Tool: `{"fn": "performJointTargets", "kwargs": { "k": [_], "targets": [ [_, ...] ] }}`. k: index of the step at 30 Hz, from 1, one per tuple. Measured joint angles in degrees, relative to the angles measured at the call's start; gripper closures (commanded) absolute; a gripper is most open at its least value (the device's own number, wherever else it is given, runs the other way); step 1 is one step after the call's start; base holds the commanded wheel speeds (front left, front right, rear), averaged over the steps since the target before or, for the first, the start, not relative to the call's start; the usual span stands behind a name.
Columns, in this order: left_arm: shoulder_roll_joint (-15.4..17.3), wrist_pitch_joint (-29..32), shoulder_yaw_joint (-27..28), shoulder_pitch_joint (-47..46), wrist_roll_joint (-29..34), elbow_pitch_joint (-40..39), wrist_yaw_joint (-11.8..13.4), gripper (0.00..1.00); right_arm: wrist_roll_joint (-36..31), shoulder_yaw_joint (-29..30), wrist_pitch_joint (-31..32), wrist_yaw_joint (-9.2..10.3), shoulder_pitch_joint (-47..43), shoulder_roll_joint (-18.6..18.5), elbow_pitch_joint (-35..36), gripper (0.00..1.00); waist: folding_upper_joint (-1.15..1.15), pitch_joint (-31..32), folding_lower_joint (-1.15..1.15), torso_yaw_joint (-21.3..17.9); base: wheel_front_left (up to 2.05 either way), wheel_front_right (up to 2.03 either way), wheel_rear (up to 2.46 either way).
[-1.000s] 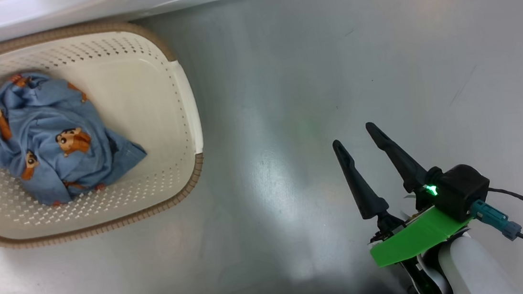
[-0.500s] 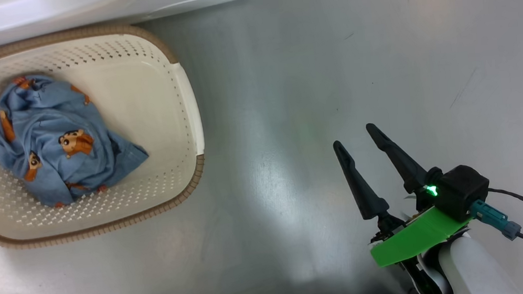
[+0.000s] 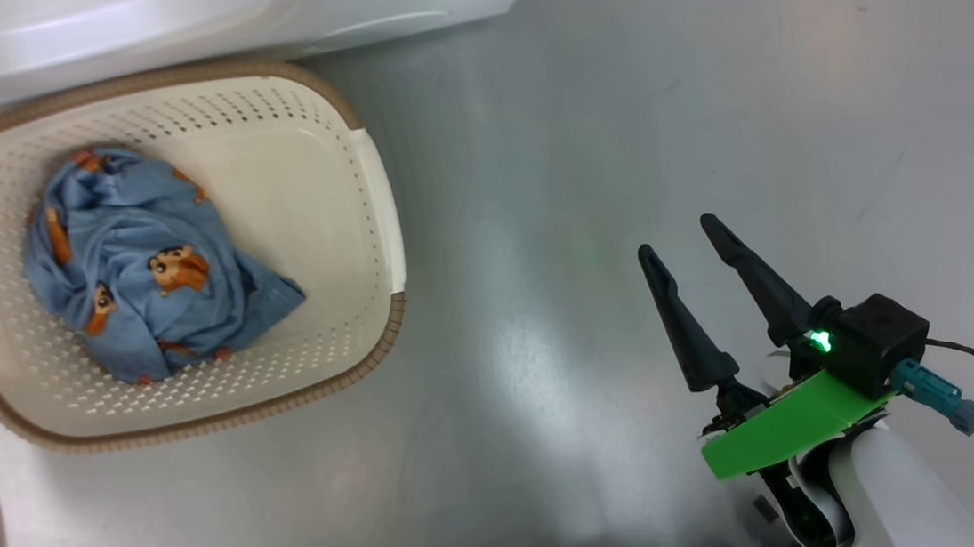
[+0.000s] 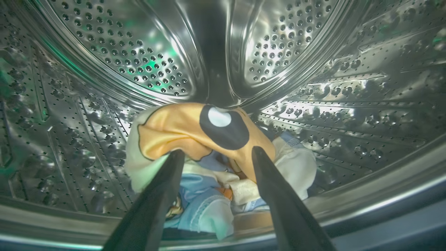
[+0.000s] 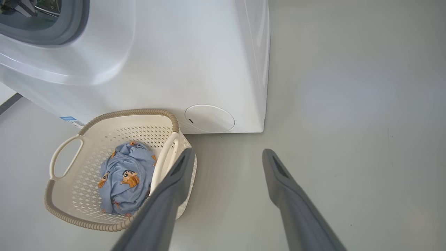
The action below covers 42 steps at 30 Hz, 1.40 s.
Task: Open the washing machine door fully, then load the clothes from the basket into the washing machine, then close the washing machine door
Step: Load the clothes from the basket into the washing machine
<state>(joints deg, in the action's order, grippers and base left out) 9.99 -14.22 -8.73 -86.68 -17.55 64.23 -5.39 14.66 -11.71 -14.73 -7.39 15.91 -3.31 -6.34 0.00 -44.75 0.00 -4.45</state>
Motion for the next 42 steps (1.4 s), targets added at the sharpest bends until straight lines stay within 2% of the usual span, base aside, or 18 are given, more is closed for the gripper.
{"fn": "performJointTargets", "kwargs": {
  "k": [5,12,17,24,32,42],
  "targets": [
    [-0.51,-0.42,0.34,3.66,-0.55,-2.24,0.0,0.0,-0.08,0.8,0.0,0.0,0.63,-0.01,-0.24,0.0,0.0,1.68,0.0,0.95,0.0,0.0,0.0],
    [-2.11,-0.43,3.03,12.46,-2.11,-11.25,-0.15,0.0,-0.44,2.3,0.0,0.0,1.53,-0.03,-1.07,0.0,0.0,5.13,0.0,2.14,0.0,0.0,0.0],
    [-2.43,-0.42,3.48,21.37,-2.05,-17.05,-0.53,0.0,-0.46,2.33,0.0,0.0,1.66,-0.04,-2.43,0.0,0.0,8.8,0.0,2.85,0.0,0.0,0.0],
    [-4.16,-0.43,5.37,33.26,-1.66,-29.84,-1.01,0.0,-0.46,2.57,0.0,0.0,-0.34,-0.04,-3.45,0.0,0.0,14.61,0.0,4.07,0.0,0.0,0.0],
    [-4.88,-0.43,10.63,49.4,0.65,-43.89,-0.43,0.0,-0.64,3.41,0.0,0.0,-3.02,-0.02,-3.71,0.0,0.0,21.73,0.0,5.07,0.0,0.0,0.0],
    [-5.93,-0.43,13.38,65.57,3.3,-52.21,-0.45,0.0,-0.97,3.42,0.0,0.0,-5.73,-0.05,-4.45,0.0,0.0,30.15,0.0,5.8,0.0,0.0,0.0]
  ]
}}
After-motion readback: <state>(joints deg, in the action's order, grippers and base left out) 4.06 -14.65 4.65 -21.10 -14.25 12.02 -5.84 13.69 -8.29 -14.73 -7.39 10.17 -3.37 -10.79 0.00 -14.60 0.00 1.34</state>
